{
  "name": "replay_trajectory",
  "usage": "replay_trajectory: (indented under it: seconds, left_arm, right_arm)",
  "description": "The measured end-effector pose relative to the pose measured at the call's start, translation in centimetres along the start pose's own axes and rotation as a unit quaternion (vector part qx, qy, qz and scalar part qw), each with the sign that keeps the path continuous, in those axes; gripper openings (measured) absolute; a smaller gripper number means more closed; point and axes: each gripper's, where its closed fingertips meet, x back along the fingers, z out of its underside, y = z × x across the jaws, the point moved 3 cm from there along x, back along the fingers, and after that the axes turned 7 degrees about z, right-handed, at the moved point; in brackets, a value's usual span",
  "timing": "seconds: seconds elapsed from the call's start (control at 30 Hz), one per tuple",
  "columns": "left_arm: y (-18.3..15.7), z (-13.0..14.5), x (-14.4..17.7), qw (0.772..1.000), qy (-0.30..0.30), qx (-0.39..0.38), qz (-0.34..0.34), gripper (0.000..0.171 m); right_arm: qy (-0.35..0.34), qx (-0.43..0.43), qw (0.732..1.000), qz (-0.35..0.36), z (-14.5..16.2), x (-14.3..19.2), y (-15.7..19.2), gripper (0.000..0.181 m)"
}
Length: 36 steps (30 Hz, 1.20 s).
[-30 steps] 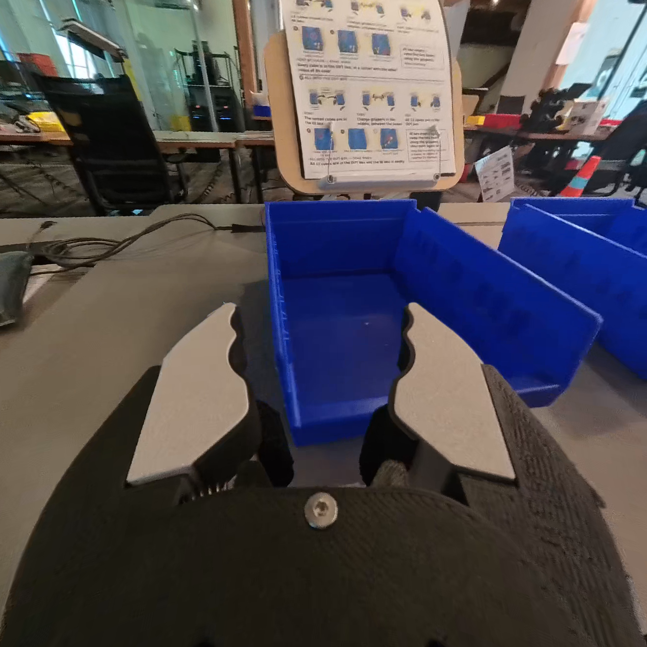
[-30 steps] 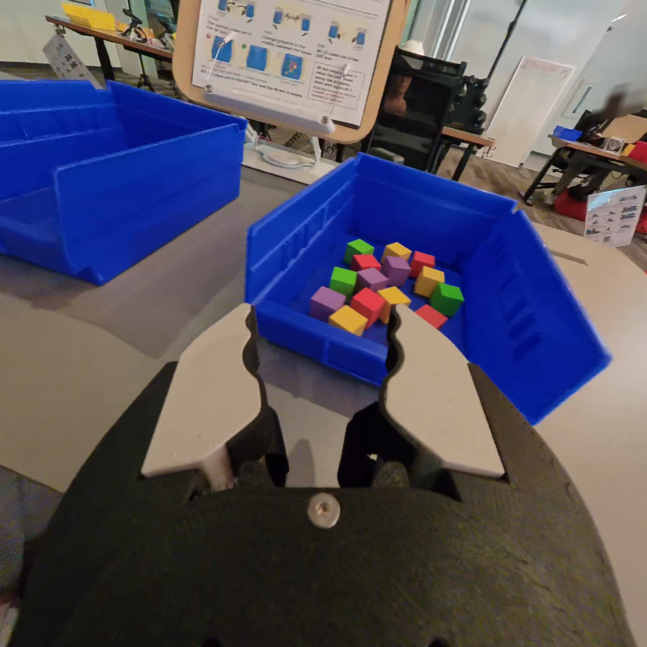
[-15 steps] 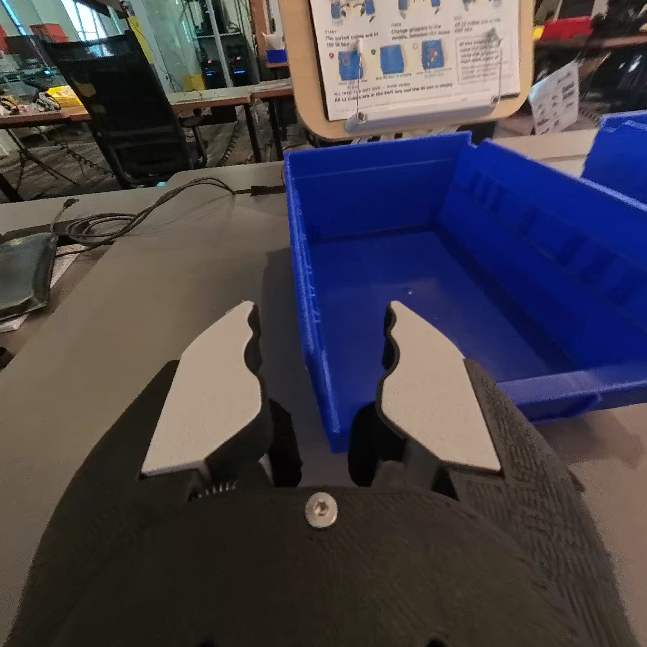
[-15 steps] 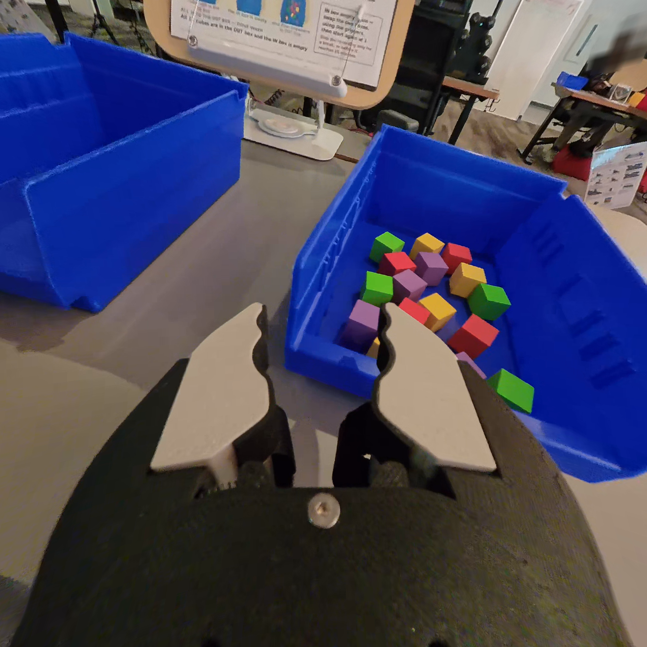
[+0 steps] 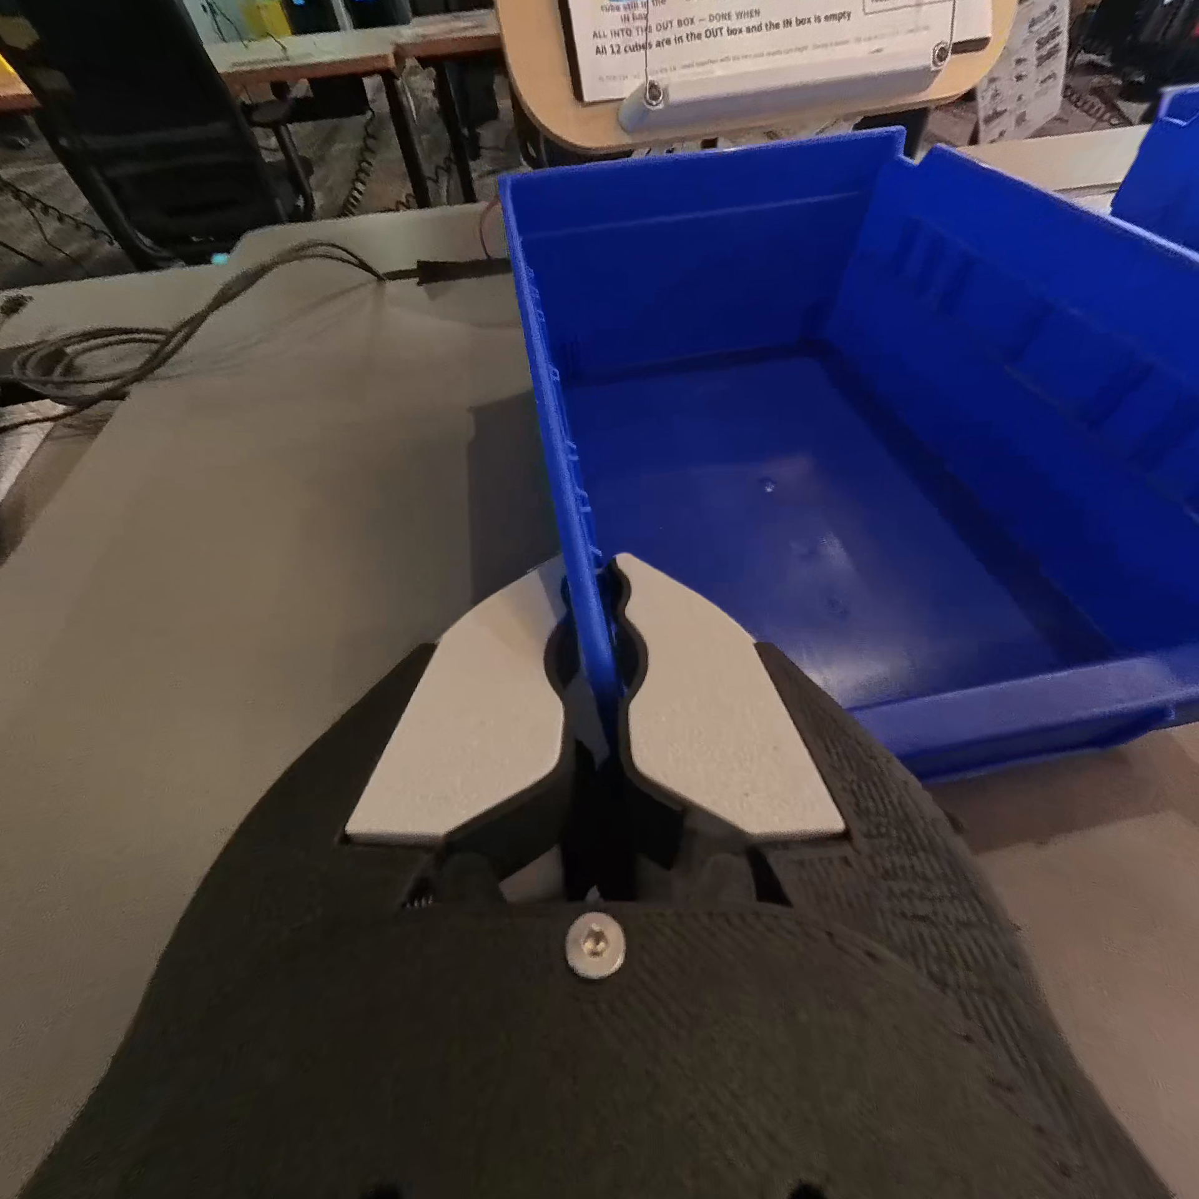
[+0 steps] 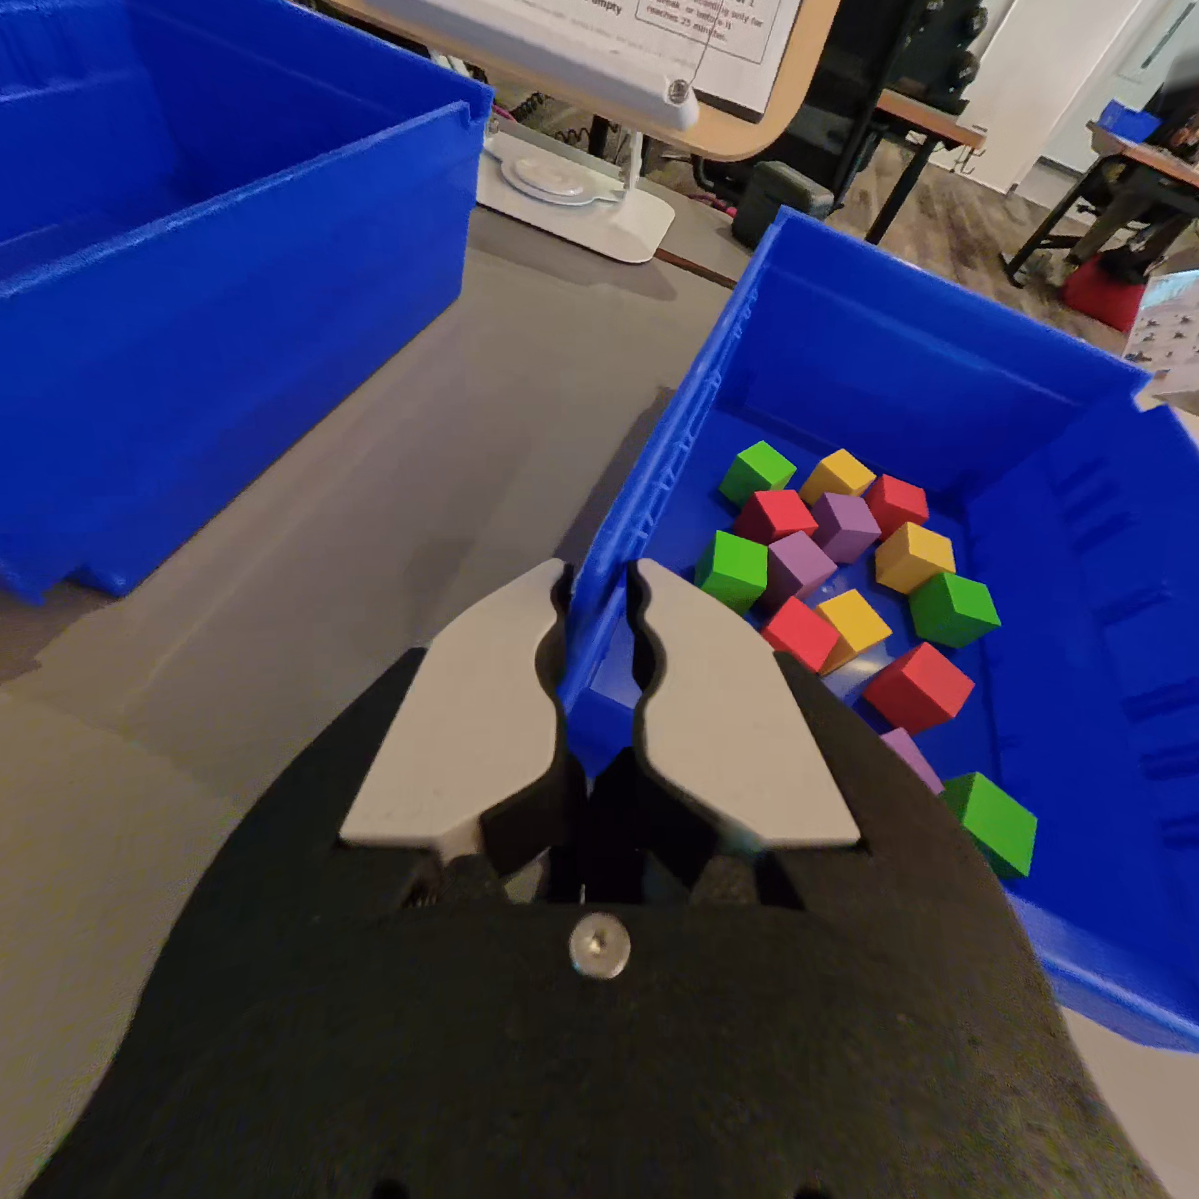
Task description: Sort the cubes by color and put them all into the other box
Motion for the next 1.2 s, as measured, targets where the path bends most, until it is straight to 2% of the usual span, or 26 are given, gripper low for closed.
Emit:
replay_trajectory:
  seconds: [0.13,0.4,0.67,1.07,1.2]
  left_arm:
    - [1.0,0.3,1.0,0.999,0.018,0.026,-0.016,0.006]
    - [1.9,1.9,5.8,0.996,0.033,0.053,-0.064,0.006]
    - [2.8,3.5,10.3,0.990,0.033,0.071,-0.113,0.006]
    - [2.2,4.8,14.0,0.983,0.038,0.091,-0.152,0.006]
    - [3.1,5.4,15.3,0.978,0.032,0.116,-0.169,0.006]
  right_arm:
    - [0.001,0.037,0.999,-0.008,-0.1,-0.2,0.1,0.015]
    - [-0.022,0.060,0.996,-0.062,-0.3,0.7,1.6,0.013]
    - [-0.043,0.093,0.986,-0.132,-1.3,2.1,6.4,0.014]
    - [-0.073,0.114,0.964,-0.230,-3.4,3.0,13.9,0.013]
    - [-0.081,0.122,0.955,-0.258,-3.8,3.2,15.5,0.013]
